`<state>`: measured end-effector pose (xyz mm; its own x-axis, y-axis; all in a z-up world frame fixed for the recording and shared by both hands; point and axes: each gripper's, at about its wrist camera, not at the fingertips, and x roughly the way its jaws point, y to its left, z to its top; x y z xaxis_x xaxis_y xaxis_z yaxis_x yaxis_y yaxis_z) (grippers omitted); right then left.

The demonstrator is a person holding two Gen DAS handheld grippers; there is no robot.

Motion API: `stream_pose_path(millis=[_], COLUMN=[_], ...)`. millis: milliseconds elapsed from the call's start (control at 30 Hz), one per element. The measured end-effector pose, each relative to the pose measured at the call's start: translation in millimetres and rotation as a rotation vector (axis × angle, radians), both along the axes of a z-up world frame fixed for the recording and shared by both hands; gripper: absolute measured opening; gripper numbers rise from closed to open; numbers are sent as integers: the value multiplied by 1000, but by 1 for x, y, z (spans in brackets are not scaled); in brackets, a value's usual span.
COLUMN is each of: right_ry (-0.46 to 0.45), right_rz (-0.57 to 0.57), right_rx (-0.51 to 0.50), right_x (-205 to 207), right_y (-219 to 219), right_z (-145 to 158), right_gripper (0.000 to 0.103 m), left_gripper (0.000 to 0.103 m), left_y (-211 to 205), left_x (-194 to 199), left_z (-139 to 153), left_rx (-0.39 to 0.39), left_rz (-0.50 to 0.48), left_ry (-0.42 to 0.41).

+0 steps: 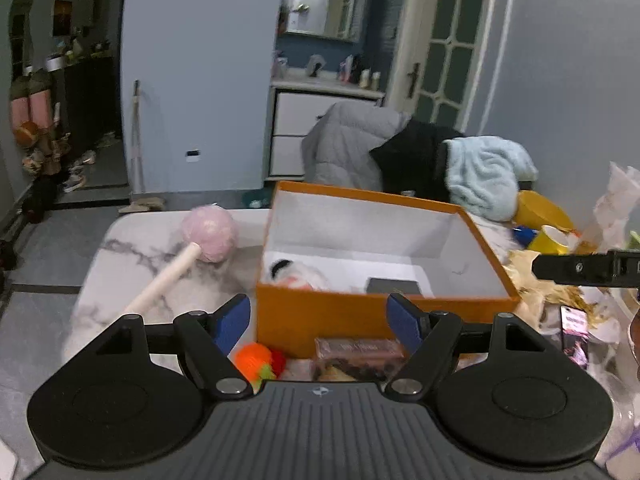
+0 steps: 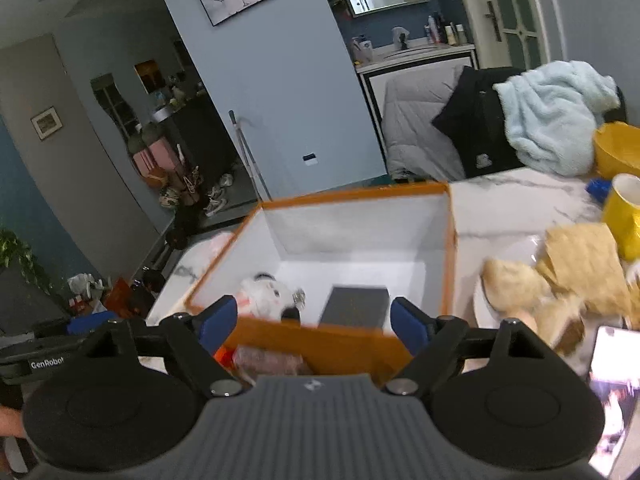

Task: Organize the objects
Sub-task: 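Lower and release the plush with the left tool while the right tool releases the black box, then grasp the gold box with the left tool while the right tool grasps the Donald Duck plush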

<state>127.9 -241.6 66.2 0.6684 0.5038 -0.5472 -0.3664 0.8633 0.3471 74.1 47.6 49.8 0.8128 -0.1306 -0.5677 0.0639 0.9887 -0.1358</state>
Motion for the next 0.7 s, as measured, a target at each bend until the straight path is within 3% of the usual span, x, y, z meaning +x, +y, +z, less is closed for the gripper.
stream_pose_path(millis=[67,167,300,533,700], right_ry=[3,-32,-48,6,36], right_rz=[3,43,99,126,142], right_rx=[-83,-265,-419,-467,-504], right_x=[-11,-18,-13,-9,-6], right_y=[3,15,27,27,26], right_z=[-12,-28,-48,-63,-73], right_gripper=[85,85,87,86,86], left_gripper=[88,88,87,88,88], left_y=[1,-7,-25,-41,-37], left_x=[-3,1,3,5,6], left_z=[-19,-37,-49,-70,-88], left_rx=[-8,67,138,213,203], left_rz=[-2,-51,-135,-183,-197], left_ry=[-4,54,100,130,152])
